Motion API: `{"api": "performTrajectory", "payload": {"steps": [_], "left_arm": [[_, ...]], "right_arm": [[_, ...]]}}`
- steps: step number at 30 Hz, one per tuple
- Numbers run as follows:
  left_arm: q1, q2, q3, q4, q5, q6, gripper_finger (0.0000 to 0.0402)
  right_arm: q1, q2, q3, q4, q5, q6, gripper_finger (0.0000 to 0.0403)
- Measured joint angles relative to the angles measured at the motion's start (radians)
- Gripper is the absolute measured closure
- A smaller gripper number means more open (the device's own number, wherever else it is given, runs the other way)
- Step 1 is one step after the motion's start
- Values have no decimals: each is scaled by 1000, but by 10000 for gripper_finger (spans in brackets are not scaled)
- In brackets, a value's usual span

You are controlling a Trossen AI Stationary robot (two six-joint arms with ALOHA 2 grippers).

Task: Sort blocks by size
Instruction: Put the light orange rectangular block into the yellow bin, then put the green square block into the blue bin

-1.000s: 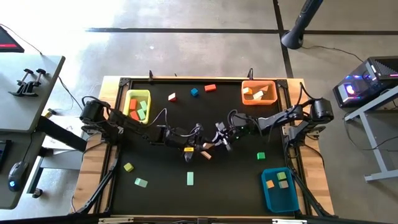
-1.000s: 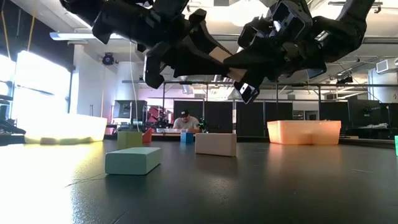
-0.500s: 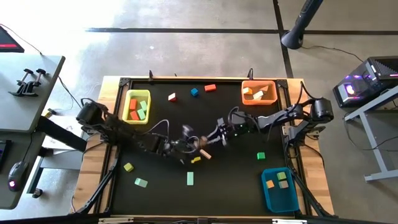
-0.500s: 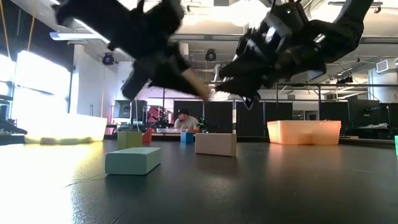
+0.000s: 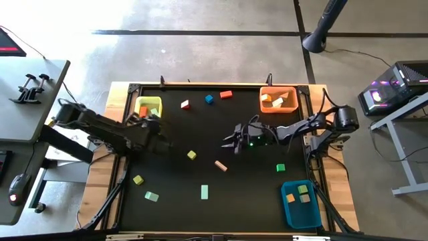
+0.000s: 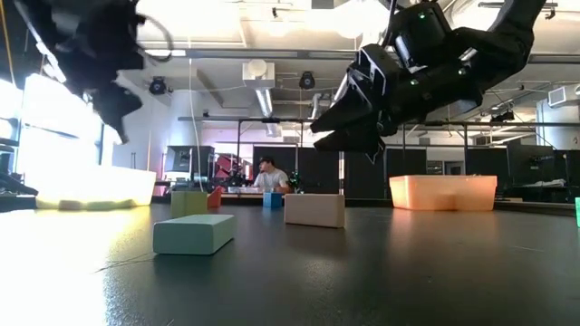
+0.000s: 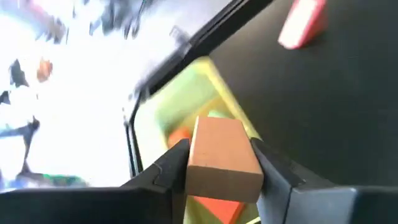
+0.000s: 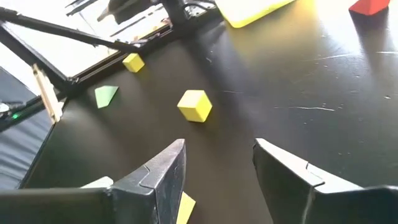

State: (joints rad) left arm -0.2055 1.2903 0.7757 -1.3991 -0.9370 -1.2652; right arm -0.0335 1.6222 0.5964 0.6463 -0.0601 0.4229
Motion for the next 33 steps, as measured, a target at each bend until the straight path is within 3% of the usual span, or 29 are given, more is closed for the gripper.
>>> {"api": "performTrajectory", "payload": {"steps": [6,9,14,17,20,26,30,33], "left_arm": [[83,-115,-158,66,67,-76,233],[104,-153,-170,80,61,-82,207],[79,-216,-152,94,-115,-159,169],[28,-243,-152,201,-217,-137,162],[-35,-246,-159,412,-274,45,162],[-129,-178,-159,904,-265,604,161],[-153,-93,-159,1162,-187,923,161],[-155,-16,-159,1306,-72,1075,161]], "right_arm": [[8,0,0,5,-1,-21,219],[8,0,0,9,-1,-21,219],[8,0,-1,23,-1,-13,219],[11,0,-1,25,4,-5,219],[26,0,-1,46,5,-5,219],[106,0,-1,75,5,-109,219],[180,8,-1,84,-1,-180,219],[232,6,18,36,25,-206,219]]}}
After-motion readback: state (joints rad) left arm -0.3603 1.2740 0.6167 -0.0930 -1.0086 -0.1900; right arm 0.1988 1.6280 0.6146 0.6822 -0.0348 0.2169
